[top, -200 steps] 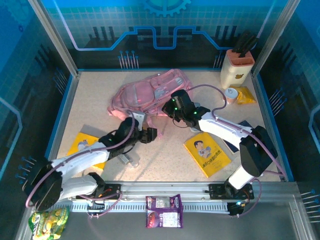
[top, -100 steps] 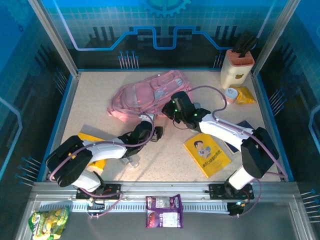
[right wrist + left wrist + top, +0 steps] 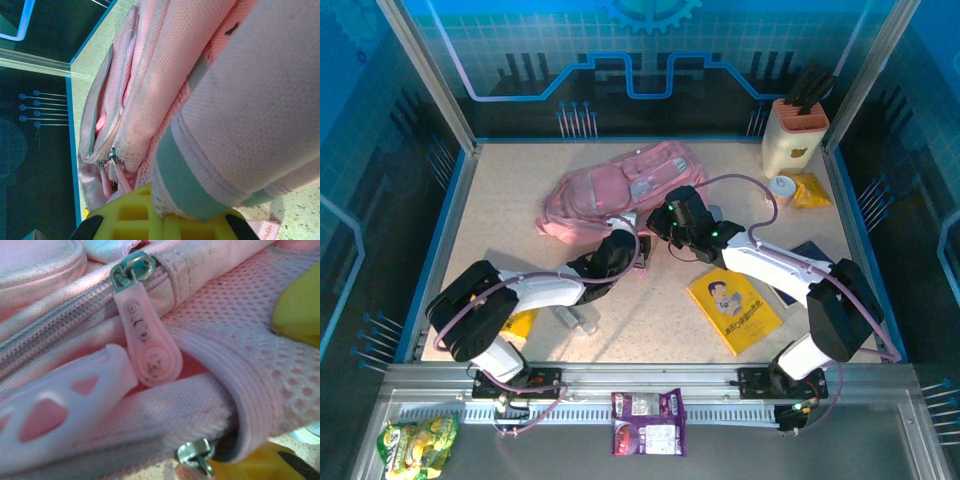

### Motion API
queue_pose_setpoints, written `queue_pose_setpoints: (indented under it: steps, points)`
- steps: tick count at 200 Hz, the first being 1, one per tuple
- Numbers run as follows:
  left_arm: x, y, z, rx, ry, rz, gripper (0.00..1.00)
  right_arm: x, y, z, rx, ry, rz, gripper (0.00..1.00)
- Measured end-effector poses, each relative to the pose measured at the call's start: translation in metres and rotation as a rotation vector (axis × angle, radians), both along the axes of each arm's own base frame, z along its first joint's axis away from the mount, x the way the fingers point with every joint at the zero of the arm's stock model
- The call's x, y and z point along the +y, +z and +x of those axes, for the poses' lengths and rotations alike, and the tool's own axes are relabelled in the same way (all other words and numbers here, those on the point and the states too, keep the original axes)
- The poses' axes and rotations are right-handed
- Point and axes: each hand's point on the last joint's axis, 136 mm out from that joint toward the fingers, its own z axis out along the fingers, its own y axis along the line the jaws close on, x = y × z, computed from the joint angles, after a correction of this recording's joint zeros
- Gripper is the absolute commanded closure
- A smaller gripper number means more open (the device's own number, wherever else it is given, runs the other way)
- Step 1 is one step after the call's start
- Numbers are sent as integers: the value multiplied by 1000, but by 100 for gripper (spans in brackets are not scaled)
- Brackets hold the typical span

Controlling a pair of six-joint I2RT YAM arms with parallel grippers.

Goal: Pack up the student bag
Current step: Unzip the student bag at the center of the table.

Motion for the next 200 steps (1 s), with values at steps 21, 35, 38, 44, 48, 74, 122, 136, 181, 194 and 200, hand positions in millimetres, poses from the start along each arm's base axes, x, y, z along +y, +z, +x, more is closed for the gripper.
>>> queue_pose_setpoints:
  steps: [21,35,38,44,48,74,122,136,181,194,200]
  points:
    - [0,-2,1,0,-1,10,81,-1,-2,-1,4,0,-3,100]
    - [1,-1,3,-4,2,9,90,-1,-3,-1,4,-1,-4,100]
    - [1,-1,3,-5,-1,12,92,-1,-3,-1,3,-1,-4,100]
    - [1,0,3,-7,-3,9,96,-1,-2,-1,1,-1,-2,100]
    - [1,0,4,-9,1,2,99,-1,-2,-1,-1,-1,-2,100]
    - [-1,3,4,-14,-4,-4,100,-1,0,-1,-10,2,-7,100]
    - [11,14,-5,1,-17,-37,100,-3,9,-2,-24,13,9,100]
    - [16,16,-10,17,-21,-44,100,-6,12,-1,-25,15,14,100]
    - [32,7,-27,111,-38,-12,100,-18,14,3,-20,35,10,100]
    - [38,3,-33,141,-36,11,100,-20,13,3,-11,58,8,100]
    - [41,3,-36,153,-35,20,100,-21,12,2,-8,73,6,100]
